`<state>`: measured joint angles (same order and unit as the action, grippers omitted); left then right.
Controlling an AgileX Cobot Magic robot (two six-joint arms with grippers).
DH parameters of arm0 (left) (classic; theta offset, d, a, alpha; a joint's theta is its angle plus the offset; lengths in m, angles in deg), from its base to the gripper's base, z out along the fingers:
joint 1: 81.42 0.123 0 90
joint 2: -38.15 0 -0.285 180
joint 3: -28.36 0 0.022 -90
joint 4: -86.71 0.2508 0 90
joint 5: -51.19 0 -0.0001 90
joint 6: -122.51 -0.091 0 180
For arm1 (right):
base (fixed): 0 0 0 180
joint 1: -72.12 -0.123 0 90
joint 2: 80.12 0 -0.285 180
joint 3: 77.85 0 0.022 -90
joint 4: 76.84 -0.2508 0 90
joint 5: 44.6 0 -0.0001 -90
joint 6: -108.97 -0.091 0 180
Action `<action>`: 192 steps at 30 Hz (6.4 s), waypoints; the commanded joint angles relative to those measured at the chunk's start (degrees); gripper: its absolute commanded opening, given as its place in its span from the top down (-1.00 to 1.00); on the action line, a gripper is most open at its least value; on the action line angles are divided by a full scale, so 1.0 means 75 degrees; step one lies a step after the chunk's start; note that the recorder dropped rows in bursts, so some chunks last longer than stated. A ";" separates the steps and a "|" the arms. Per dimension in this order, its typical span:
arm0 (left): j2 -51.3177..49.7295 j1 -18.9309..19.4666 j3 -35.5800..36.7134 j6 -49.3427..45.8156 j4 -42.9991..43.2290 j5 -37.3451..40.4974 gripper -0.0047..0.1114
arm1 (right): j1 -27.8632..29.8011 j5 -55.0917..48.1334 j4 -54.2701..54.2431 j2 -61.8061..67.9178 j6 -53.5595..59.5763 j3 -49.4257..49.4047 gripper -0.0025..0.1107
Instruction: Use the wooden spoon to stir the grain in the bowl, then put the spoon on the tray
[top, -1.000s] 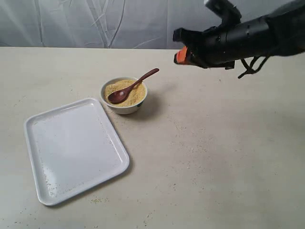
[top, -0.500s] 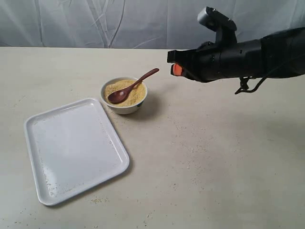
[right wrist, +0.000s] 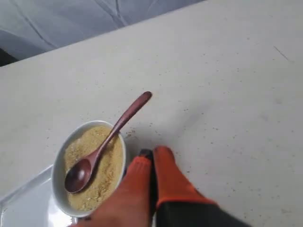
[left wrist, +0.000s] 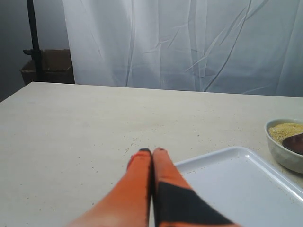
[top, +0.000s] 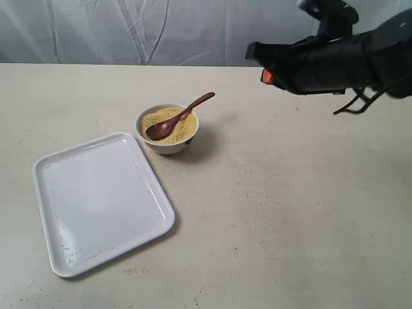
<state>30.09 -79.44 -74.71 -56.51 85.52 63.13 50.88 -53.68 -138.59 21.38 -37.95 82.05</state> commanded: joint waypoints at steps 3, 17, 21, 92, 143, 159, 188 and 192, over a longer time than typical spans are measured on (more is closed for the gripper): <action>0.0037 0.0028 0.0038 0.0012 0.0004 -0.0053 0.92 | -0.1772 0.3538 -0.1389 -0.0001 0.0379 -0.0854 0.97; 0.0037 0.0028 0.0038 0.0012 0.0004 -0.0053 0.92 | -0.2042 0.5220 0.6878 0.1009 -1.0990 -0.1172 0.97; 0.0037 0.0028 0.0038 0.0012 0.0004 -0.0053 0.92 | -0.1609 0.5769 0.7389 0.1972 -1.2560 -0.1158 0.97; 0.0037 0.0028 0.0038 0.0012 0.0004 -0.0084 0.92 | -0.0568 0.8116 1.2629 0.5026 -0.9313 0.3236 0.97; 0.0037 0.0028 0.0038 0.0012 0.0004 -0.0132 0.92 | -0.1541 0.7511 1.2478 0.4766 -0.9060 0.3236 0.97; 0.0037 0.0028 0.0038 0.0012 0.0004 -0.0162 0.92 | -0.1511 0.6863 1.0584 0.5003 -0.7895 0.3236 0.97; 0.0037 0.0028 0.0038 0.0012 0.0004 -0.0162 0.92 | -0.2694 0.3666 1.8408 0.2774 -1.7430 0.4002 0.97; 0.0037 0.0028 0.0038 0.0012 0.0004 -0.0162 0.92 | -0.3196 0.4666 2.1560 0.3180 -2.0566 0.4604 0.97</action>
<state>30.09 -79.44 -74.71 -56.51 85.52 62.68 29.20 -24.04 7.40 43.47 -178.51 113.80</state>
